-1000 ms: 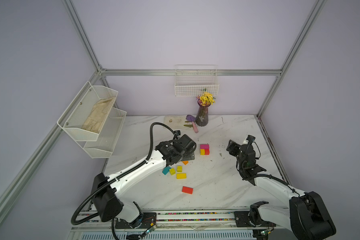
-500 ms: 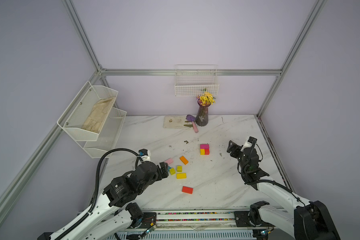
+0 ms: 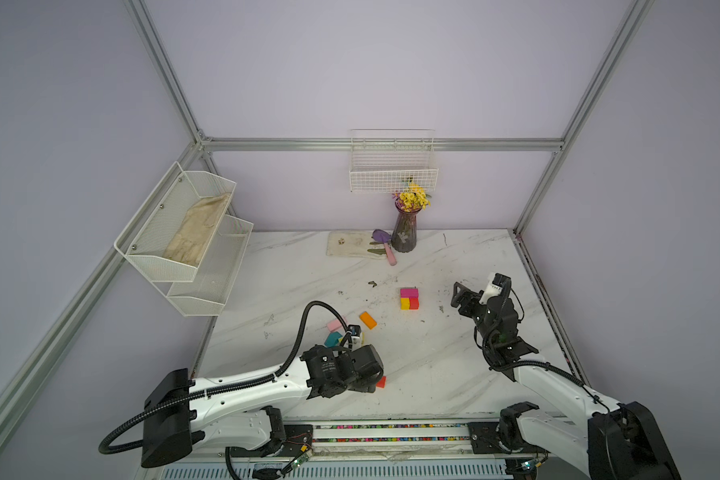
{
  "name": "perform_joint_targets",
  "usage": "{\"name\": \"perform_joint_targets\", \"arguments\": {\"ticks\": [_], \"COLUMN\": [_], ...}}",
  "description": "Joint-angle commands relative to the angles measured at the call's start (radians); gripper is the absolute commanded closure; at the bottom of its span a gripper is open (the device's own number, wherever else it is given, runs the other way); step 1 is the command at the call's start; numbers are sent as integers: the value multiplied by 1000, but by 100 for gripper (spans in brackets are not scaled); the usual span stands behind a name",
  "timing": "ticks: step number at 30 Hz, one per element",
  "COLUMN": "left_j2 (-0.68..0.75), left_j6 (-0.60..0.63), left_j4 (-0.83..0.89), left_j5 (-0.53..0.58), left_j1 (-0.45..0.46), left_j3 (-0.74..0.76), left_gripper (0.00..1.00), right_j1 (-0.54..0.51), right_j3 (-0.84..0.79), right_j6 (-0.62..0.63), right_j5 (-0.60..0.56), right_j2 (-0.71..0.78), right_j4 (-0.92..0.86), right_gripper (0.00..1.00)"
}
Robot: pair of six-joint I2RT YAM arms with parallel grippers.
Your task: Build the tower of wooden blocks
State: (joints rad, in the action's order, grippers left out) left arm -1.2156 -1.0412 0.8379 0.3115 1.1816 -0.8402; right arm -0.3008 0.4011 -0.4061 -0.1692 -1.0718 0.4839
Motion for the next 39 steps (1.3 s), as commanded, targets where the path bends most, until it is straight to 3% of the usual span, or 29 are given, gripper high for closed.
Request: {"name": "perform_joint_targets", "arguments": {"ticks": [1,8,16,22,29,39], "left_j2": [-64,-291,-417,-446,-450,-479], "left_j6": [-45,-40,-74,-60,-62,-69], "left_j4": [-108,-160,-160,-187,-209,-198], "left_j5": [-13,-46,-40,-60,-55,-37], "left_j1": [20,59,67,69,66,55], "left_j3": [-5,-102,-141,-151,-138,-154], "left_gripper": [13,12,8,9,20,26], "right_j1": [2,1,-3,-3,-4,-10], "right_j3": [4,2,3,5,5,11], "right_j6": [12,18,20,21,22,24], "right_j5": [18,35,43,45,45,46], "right_j2": [-13,-16,-25,-28,-31,-42], "right_j4": [31,39,42,44,44,42], "right_gripper": [9,7,8,8,8,10]}}
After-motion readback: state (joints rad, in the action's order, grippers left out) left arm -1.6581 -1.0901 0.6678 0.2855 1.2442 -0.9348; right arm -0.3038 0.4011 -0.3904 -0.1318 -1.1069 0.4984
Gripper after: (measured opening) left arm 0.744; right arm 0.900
